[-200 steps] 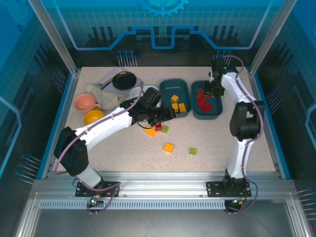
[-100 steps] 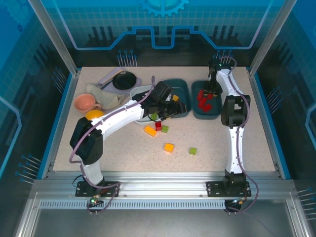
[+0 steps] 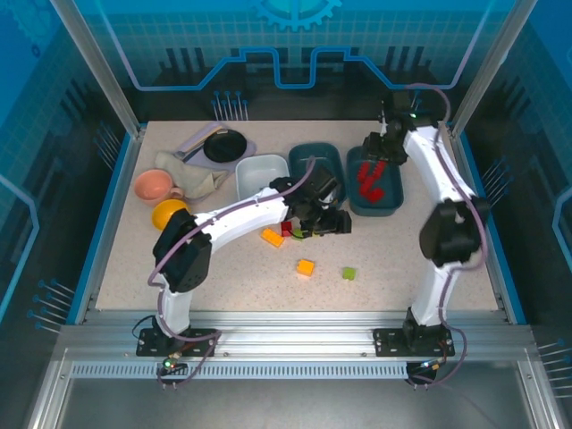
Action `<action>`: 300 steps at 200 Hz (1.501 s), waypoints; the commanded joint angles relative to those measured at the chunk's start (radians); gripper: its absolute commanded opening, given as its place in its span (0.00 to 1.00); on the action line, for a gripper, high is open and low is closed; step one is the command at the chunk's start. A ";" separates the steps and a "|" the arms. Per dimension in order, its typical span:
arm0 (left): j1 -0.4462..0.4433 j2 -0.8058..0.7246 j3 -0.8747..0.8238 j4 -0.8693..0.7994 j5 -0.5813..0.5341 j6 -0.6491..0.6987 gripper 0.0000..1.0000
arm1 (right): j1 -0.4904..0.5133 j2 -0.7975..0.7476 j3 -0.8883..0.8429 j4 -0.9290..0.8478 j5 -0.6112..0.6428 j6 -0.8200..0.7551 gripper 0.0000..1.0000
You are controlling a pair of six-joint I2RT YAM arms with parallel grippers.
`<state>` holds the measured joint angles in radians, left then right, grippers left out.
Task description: Sort the legos into containers by color
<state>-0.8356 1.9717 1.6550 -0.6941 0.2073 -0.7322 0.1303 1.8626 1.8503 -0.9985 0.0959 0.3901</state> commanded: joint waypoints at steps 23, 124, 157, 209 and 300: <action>-0.113 0.079 0.066 -0.156 -0.039 0.114 0.77 | 0.014 -0.433 -0.492 0.083 -0.134 0.179 0.63; -0.246 0.290 0.237 -0.245 -0.122 0.025 0.80 | 0.014 -1.104 -0.825 -0.173 -0.163 0.331 0.66; -0.246 0.364 0.332 -0.276 -0.160 0.024 0.76 | 0.013 -1.167 -0.809 -0.193 -0.169 0.332 0.65; -0.247 0.437 0.421 -0.329 -0.195 0.022 0.49 | 0.013 -1.154 -0.793 -0.196 -0.190 0.307 0.64; -0.168 0.220 0.301 -0.321 -0.303 0.010 0.34 | 0.012 -1.113 -0.788 -0.004 -0.414 0.204 0.62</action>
<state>-1.0637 2.3444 2.0109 -0.9894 -0.0383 -0.7071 0.1387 0.7498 1.0435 -1.1351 -0.1421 0.6537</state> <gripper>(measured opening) 0.349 0.625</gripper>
